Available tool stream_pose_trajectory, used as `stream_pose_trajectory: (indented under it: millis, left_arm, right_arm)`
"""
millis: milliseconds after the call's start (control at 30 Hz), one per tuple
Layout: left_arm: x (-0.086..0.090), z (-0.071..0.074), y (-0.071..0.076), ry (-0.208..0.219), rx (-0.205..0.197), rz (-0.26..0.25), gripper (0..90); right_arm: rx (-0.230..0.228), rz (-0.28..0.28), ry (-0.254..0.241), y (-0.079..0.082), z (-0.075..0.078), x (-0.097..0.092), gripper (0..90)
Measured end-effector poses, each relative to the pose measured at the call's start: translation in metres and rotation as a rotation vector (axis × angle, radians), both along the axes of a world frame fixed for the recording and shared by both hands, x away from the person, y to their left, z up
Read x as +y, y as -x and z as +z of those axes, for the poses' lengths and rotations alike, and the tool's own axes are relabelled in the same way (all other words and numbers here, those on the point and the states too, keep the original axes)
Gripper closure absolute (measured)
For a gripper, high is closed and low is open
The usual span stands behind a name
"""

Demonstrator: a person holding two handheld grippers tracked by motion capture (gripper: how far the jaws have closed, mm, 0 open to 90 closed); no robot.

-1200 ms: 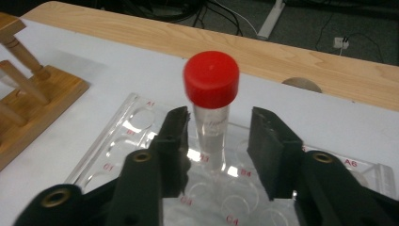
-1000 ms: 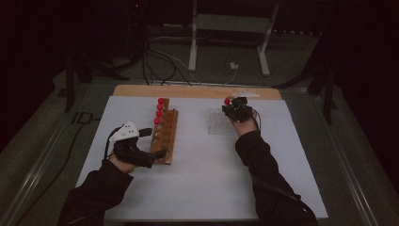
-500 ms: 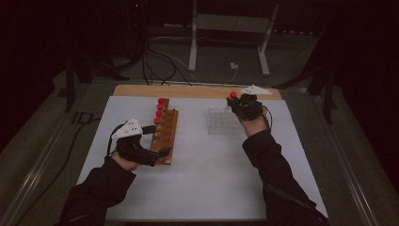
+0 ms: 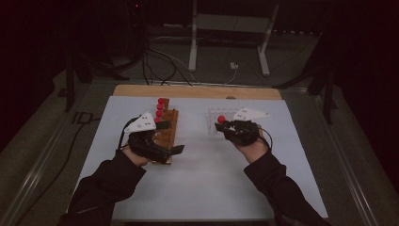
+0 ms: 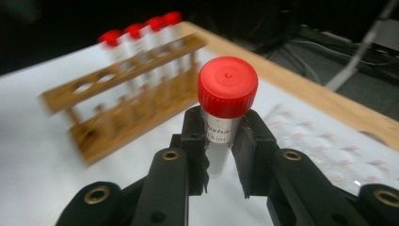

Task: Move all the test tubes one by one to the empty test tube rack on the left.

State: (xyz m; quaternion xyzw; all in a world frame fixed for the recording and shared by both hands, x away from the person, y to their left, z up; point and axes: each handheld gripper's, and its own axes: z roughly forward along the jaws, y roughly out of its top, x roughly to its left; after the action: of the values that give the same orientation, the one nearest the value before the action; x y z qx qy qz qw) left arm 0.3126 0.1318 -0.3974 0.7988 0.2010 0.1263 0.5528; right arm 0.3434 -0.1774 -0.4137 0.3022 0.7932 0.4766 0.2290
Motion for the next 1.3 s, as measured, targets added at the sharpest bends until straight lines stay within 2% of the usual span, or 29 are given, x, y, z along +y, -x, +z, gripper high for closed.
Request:
stream_pose_trajectory:
  millis: [233, 400, 633, 767, 900, 1033, 1067, 1167, 1300]
  left_arm:
    - [-0.02, 0.002, -0.002, -0.019, -0.005, -0.051, 8.7]
    - [-0.035, -0.001, -0.006, -0.029, -0.009, -0.076, 22.7]
    - [-0.056, -0.011, -0.01, -0.038, -0.003, -0.111, 40.9]
    - [-0.066, -0.015, -0.01, -0.068, -0.006, -0.127, 51.7]
    - [-0.071, -0.017, -0.011, -0.079, -0.01, -0.142, 68.6]
    - [-0.072, -0.014, -0.009, -0.092, -0.034, -0.133, 71.6]
    - [-0.072, -0.013, -0.009, -0.089, -0.037, -0.133, 71.8]
    - [-0.067, -0.006, -0.011, -0.076, -0.05, -0.111, 72.1]
    - [-0.052, 0.005, -0.013, -0.056, -0.069, -0.068, 72.2]
  right_arm:
    - [0.035, 0.112, 0.022, 0.027, -0.012, 0.017, 74.8]
    - [0.056, 0.165, 0.026, 0.038, -0.019, 0.027, 74.7]
    - [0.066, 0.185, 0.033, 0.042, -0.023, 0.032, 74.7]
    - [0.069, 0.184, 0.036, 0.042, -0.024, 0.031, 74.8]
    - [0.068, 0.179, 0.037, 0.042, -0.024, 0.03, 74.7]
    - [0.066, 0.174, 0.023, 0.042, -0.024, 0.028, 74.3]
    - [0.072, 0.179, 0.008, 0.041, -0.024, 0.027, 73.1]
    - [0.076, 0.184, -0.026, 0.041, -0.021, 0.024, 51.3]
    - [0.068, 0.17, -0.046, 0.044, -0.019, 0.021, 34.1]
